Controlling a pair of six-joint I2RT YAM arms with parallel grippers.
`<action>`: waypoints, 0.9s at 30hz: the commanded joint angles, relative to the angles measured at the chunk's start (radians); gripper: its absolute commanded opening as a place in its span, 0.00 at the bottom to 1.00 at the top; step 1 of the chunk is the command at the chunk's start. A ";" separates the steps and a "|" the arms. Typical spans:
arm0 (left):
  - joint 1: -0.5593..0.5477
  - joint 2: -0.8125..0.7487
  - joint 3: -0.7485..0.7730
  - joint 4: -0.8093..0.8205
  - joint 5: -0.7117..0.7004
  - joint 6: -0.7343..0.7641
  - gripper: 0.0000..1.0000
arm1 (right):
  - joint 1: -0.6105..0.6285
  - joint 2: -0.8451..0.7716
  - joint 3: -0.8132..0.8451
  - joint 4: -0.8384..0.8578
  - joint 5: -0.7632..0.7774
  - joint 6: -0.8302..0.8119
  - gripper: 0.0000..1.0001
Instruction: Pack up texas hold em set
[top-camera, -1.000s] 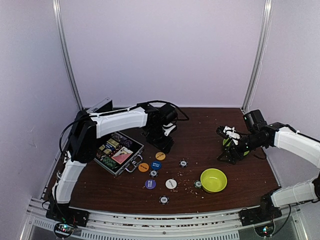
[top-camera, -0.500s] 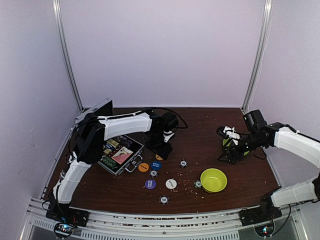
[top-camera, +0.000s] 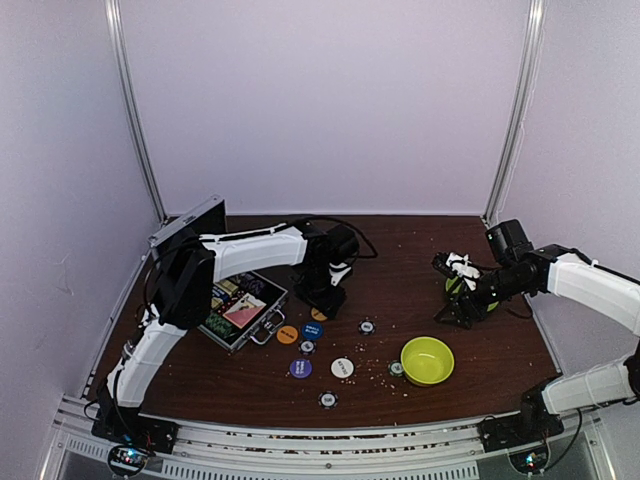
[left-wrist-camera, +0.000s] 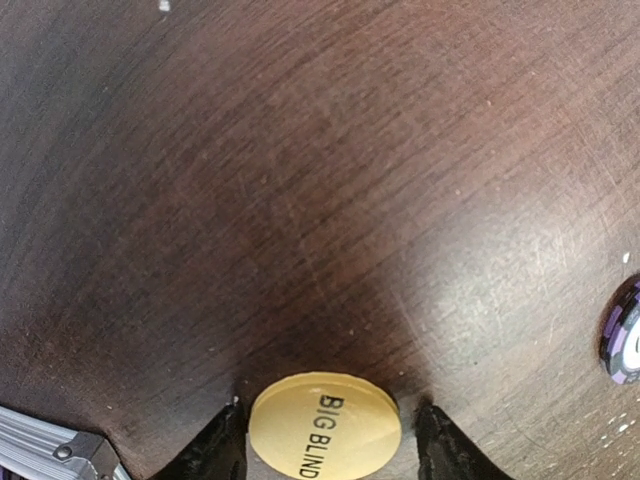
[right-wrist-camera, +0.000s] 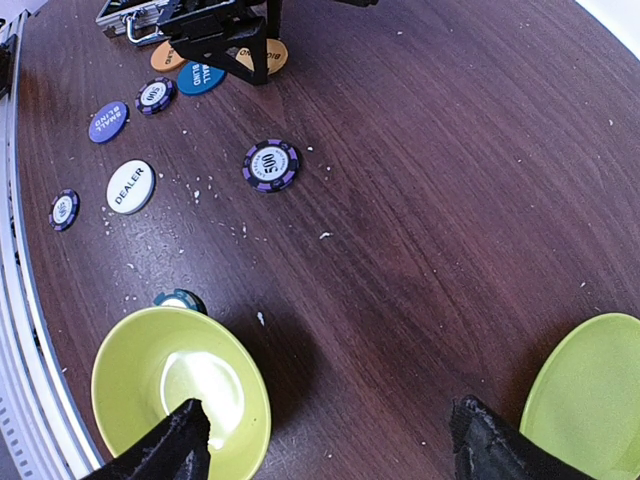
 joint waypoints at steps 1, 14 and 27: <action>0.001 0.028 0.018 -0.036 0.025 0.000 0.56 | 0.006 0.006 0.030 -0.012 0.014 -0.009 0.83; -0.012 -0.092 -0.149 -0.095 0.112 0.033 0.48 | 0.007 0.011 0.032 -0.015 0.018 -0.012 0.83; -0.021 -0.053 -0.120 -0.176 0.097 0.075 0.58 | 0.008 0.010 0.032 -0.018 0.018 -0.012 0.83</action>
